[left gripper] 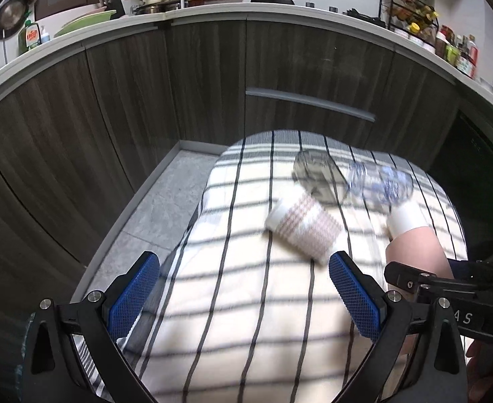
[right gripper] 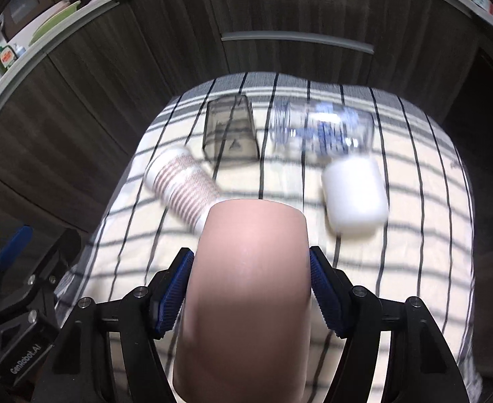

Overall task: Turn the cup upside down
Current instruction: 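Lift the pink cup off the cloth with the right gripper, then hold the pink cup in the right gripper while the left gripper grasps it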

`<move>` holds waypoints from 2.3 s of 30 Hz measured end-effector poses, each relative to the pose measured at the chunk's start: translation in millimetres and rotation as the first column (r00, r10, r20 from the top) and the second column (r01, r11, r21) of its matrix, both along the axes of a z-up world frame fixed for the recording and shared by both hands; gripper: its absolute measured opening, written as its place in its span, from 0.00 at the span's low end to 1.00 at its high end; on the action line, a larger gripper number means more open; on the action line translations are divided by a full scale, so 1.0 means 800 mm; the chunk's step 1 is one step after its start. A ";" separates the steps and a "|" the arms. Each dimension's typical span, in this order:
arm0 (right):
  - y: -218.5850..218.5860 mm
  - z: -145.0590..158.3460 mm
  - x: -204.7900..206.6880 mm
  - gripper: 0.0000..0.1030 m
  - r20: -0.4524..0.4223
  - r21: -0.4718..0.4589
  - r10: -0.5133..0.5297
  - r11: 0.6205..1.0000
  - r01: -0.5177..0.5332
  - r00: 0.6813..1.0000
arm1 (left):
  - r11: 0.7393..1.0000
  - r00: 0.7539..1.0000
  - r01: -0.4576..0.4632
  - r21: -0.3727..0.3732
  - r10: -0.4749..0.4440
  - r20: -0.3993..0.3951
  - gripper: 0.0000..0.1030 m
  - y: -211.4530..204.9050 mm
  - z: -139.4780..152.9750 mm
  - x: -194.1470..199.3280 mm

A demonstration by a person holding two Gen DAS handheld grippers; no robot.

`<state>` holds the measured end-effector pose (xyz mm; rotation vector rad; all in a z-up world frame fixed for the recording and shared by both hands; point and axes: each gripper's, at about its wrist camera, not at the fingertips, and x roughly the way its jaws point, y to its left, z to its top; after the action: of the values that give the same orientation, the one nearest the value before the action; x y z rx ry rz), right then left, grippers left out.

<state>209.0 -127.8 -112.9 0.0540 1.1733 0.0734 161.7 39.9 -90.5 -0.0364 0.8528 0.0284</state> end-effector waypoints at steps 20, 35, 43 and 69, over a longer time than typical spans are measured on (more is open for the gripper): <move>0.030 -0.093 -0.094 0.66 -0.074 0.060 -0.092 0.994 0.096 0.993 | 0.999 0.998 0.023 0.026 -0.022 -0.053 1.00 0.030 -0.034 -0.079; 0.018 -0.032 -0.107 0.80 0.055 0.066 -0.093 0.994 0.089 0.994 | 0.999 0.998 0.039 0.034 -0.037 -0.052 1.00 0.019 -0.014 -0.081; -0.028 0.045 -0.139 0.83 0.246 0.022 -0.157 0.988 0.156 0.957 | 0.991 0.977 0.128 -0.030 -0.131 -0.167 1.00 -0.029 -0.015 -0.069; -0.142 0.075 -0.124 0.84 0.333 0.051 -0.217 0.976 0.212 0.918 | 0.951 0.653 0.305 -0.046 -0.244 -0.717 0.93 -0.190 -0.115 0.023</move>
<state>110.0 -241.5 -52.9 0.1756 0.8171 -0.1012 180.0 -112.2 -182.7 0.1967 1.6486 -0.2298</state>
